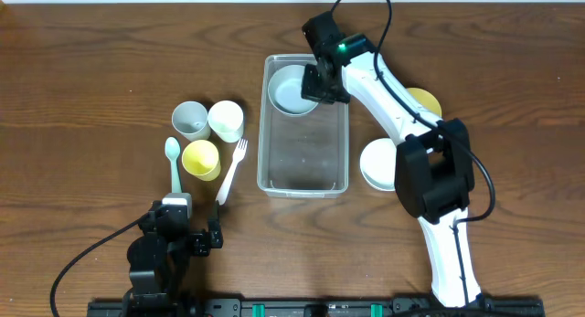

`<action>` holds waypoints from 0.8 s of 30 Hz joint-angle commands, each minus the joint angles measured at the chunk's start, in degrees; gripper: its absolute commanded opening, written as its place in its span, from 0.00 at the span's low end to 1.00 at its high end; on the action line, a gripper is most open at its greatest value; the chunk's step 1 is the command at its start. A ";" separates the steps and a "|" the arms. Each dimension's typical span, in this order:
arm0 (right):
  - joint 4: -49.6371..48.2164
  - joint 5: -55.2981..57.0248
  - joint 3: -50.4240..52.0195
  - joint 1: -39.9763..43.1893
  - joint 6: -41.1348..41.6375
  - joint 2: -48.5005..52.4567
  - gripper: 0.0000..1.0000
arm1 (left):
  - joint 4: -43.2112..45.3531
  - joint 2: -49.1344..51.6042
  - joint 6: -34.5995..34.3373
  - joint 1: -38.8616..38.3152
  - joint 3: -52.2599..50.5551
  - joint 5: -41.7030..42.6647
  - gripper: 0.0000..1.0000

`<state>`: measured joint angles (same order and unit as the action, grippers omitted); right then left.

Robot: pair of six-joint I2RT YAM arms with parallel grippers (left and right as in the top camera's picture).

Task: Pack container
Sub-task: 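Carry the grey bowl into the clear container and release it, then move the right gripper to the yellow bowl and grasp its rim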

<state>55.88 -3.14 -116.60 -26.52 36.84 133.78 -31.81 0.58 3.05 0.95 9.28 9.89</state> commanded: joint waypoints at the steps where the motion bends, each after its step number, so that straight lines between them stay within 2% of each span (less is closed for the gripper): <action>1: 0.07 1.88 -1.53 0.83 0.96 0.00 0.02 | 0.15 -0.35 0.59 -0.17 -0.70 -0.46 0.98; 3: 0.50 1.81 -1.53 0.96 0.57 -0.04 0.01 | 0.17 -0.35 0.59 -0.17 -0.70 -0.46 0.98; 4: 0.50 1.81 -1.55 0.96 0.02 -0.07 0.07 | 0.17 -0.35 0.59 -0.17 -0.70 -0.46 0.98; 7: -0.76 1.90 -1.66 0.83 -5.64 -1.49 0.35 | 0.17 -0.35 0.59 -0.17 -0.70 -0.46 0.98; 13: -0.42 4.46 -1.90 1.11 -10.14 -11.72 0.48 | 0.15 -0.35 0.59 -0.17 -0.70 -0.46 0.98; 18: 6.21 7.45 -1.90 6.08 -10.25 -23.50 0.51 | 0.15 -0.35 0.59 -0.17 -0.70 -0.46 0.98; 21: 10.58 7.23 -1.88 11.63 -9.01 -26.84 0.48 | 0.15 -0.35 0.59 -0.17 -0.70 -0.44 0.98; 24: 14.75 7.15 -1.84 18.91 -9.03 -27.54 0.50 | 0.15 -0.35 0.59 -0.17 -0.70 -0.46 0.98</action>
<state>68.27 2.17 -119.22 -13.61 27.99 104.75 -31.83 0.58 3.05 0.95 9.28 9.89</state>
